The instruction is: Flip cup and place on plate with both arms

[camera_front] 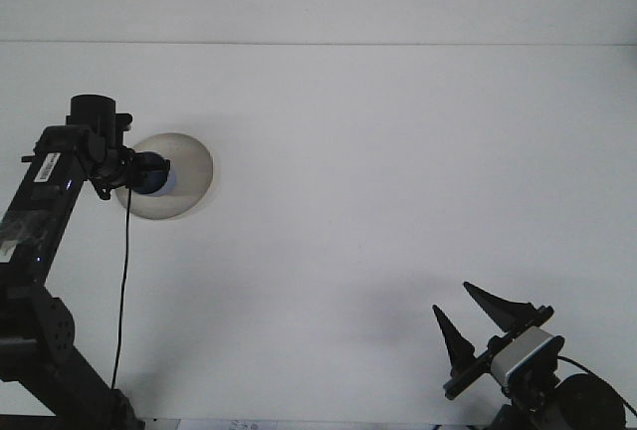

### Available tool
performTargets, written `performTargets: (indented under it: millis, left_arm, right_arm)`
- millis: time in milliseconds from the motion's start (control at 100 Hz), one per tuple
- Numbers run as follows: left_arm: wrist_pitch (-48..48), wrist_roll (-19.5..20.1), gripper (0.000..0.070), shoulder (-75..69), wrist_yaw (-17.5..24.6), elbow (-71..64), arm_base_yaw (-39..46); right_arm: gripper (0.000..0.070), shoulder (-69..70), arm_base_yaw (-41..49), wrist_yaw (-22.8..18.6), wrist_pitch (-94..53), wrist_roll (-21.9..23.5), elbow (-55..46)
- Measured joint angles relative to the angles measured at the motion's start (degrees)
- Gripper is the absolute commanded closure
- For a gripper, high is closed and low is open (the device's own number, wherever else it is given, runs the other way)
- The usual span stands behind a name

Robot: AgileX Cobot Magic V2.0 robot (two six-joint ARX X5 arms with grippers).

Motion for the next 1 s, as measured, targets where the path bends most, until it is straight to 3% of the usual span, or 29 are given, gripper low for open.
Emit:
performTargets:
  millis: [200,270,320,420,480,1000]
  left_arm:
    - [1.2,0.0,0.0694,1.9,0.2,0.0,0.0]
    - [1.2,0.0,0.0662,2.1,0.1,0.2,0.0]
    - [1.3,0.0,0.0578,2.2,0.1,0.3,0.0]
    - [1.2,-0.2,0.0307,2.8,0.1,0.3,0.0]
    - [0.5,-0.7,0.0224,3.1,0.1,0.9,0.0]
    - [-7.6,-2.3,0.0226,1.4,4.0,15.7,-0.8]
  right_arm:
    - [0.0313,0.0,0.0,0.9,-0.3,0.0,0.0]
    - [0.0313,0.0,0.0,1.2,-0.4,0.0,0.0]
    - [0.0313,0.0,0.0,1.3,-0.4,0.0,0.0]
    - [0.0313,0.0,0.0,1.3,-0.4,0.0,0.0]
    - [0.0313,0.0,0.0,1.3,-0.4,0.0,0.0]
    - [0.0313,0.0,0.0,1.3,-0.4,0.0,0.0]
